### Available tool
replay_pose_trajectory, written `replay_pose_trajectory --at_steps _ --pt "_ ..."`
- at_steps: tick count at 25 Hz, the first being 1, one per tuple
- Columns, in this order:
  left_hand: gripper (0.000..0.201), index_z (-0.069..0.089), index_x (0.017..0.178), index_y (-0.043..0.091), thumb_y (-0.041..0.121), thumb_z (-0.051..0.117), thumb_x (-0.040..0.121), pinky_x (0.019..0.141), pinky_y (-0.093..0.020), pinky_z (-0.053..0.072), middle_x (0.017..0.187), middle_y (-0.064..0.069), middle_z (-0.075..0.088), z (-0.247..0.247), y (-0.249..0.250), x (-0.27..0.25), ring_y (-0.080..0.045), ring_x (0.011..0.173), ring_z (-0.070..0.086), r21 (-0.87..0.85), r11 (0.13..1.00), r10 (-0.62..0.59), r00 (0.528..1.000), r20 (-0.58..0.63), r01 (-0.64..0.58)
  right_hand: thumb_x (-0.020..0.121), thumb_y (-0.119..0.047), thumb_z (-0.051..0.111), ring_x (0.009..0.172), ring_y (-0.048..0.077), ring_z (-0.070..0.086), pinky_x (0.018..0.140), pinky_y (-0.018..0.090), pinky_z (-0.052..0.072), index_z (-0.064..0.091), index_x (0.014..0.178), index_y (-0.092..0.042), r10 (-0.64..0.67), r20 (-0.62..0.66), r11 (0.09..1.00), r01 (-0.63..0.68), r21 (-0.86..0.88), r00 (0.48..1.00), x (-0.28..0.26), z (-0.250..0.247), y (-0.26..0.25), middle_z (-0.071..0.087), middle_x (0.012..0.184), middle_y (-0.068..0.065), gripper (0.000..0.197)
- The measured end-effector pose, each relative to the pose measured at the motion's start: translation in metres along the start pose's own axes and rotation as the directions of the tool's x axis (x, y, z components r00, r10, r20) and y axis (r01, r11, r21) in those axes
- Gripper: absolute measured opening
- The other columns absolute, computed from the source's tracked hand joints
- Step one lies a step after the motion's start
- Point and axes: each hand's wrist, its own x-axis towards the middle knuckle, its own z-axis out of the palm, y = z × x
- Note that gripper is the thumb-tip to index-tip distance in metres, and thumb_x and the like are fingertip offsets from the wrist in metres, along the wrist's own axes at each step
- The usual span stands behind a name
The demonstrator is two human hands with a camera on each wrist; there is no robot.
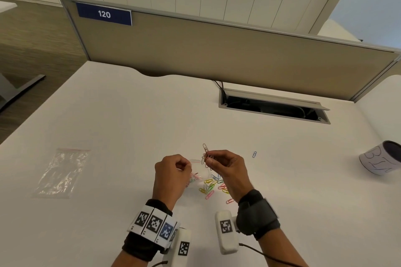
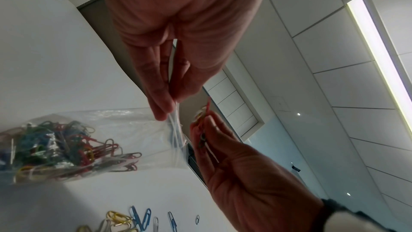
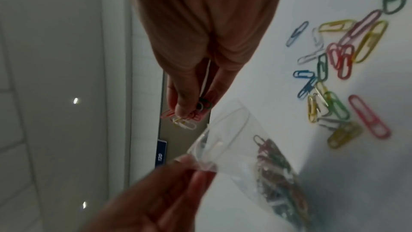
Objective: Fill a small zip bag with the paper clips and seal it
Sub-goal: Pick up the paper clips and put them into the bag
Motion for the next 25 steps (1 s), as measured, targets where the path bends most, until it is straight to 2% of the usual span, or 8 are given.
replay_pose_trajectory --at_steps 2,6,9,12,15,19,23,25 --pt "0.004 0.072 0.081 0.01 0.012 0.068 0.082 0.06 -0.022 0.057 0.083 -0.005 0.074 -0.002 0.0 0.0 -0.016 0.072 0.071 -0.001 1.0 -0.004 1.0 0.001 0.004 0.079 -0.002 0.073 0.087 0.025 0.072 0.079 0.027 0.058 0.072 0.095 -0.003 -0.011 0.043 0.986 0.018 -0.166 0.999 0.002 0.004 0.0 0.076 0.093 0.014 0.016" --pt "0.006 0.072 0.084 0.009 0.013 0.068 0.083 0.058 -0.014 0.05 0.084 -0.005 0.074 -0.001 -0.002 0.0 -0.015 0.072 0.069 0.017 1.0 -0.006 1.0 -0.009 0.006 0.079 -0.008 0.075 0.084 0.009 0.071 0.076 0.016 0.056 0.073 0.089 -0.011 0.004 0.133 0.856 0.066 -0.513 0.991 0.0 0.01 0.0 0.076 0.088 0.002 0.011" --pt "0.006 0.072 0.081 0.009 0.013 0.068 0.083 0.059 -0.011 0.045 0.081 -0.005 0.074 0.001 -0.001 -0.001 -0.013 0.069 0.068 0.03 1.0 0.005 1.0 -0.011 -0.005 0.08 -0.007 0.073 0.082 0.01 0.071 0.075 0.017 0.057 0.069 0.09 -0.012 0.0 0.146 0.762 0.095 -0.641 0.989 -0.002 0.014 -0.003 0.075 0.088 0.005 0.012" --pt "0.005 0.072 0.081 0.01 0.012 0.068 0.083 0.06 -0.011 0.046 0.078 -0.004 0.074 0.002 0.0 -0.002 -0.014 0.067 0.069 0.018 1.0 0.004 1.0 -0.006 -0.004 0.083 -0.006 0.07 0.085 0.017 0.071 0.077 0.027 0.058 0.059 0.092 -0.011 0.019 0.167 0.71 0.104 -0.697 0.986 -0.004 0.021 -0.006 0.074 0.092 0.011 0.016" --pt "0.005 0.072 0.082 0.01 0.012 0.068 0.083 0.059 -0.009 0.045 0.078 -0.003 0.073 0.001 -0.001 -0.002 -0.013 0.068 0.069 0.018 1.0 0.01 1.0 -0.002 -0.01 0.086 -0.001 0.063 0.094 0.02 0.07 0.081 0.028 0.058 0.051 0.1 -0.009 0.044 0.222 0.713 0.125 -0.69 0.974 -0.005 0.024 -0.008 0.071 0.103 0.016 0.02" --pt "0.005 0.072 0.082 0.009 0.013 0.069 0.083 0.067 -0.024 0.057 0.079 -0.005 0.074 -0.001 -0.001 -0.001 -0.015 0.069 0.07 -0.006 1.0 0.01 1.0 -0.001 -0.01 0.092 0.002 0.05 0.099 0.016 0.069 0.084 0.03 0.059 0.048 0.1 -0.01 0.01 0.276 0.707 0.189 -0.682 0.961 -0.008 0.026 -0.013 0.071 0.107 0.011 0.015" --pt "0.004 0.07 0.079 0.01 0.012 0.068 0.083 0.064 -0.027 0.059 0.08 -0.004 0.073 -0.004 0.0 -0.003 -0.017 0.071 0.071 -0.008 1.0 -0.001 1.0 -0.001 0.001 0.084 -0.001 0.063 0.088 0.011 0.068 0.078 0.024 0.057 0.055 0.094 -0.011 -0.083 0.103 0.756 0.131 -0.641 0.991 -0.007 0.011 -0.017 0.071 0.094 0.002 0.017" --pt "0.008 0.07 0.075 0.012 0.01 0.068 0.082 0.065 -0.033 0.061 0.074 -0.002 0.073 -0.006 -0.002 -0.001 -0.016 0.067 0.071 -0.01 1.0 0.012 1.0 -0.013 -0.012 0.077 -0.007 0.075 0.088 0.015 0.063 0.076 0.026 0.054 0.056 0.102 -0.011 -0.029 0.047 0.688 0.054 -0.724 0.998 -0.007 -0.013 -0.01 0.065 0.097 0.0 0.032"
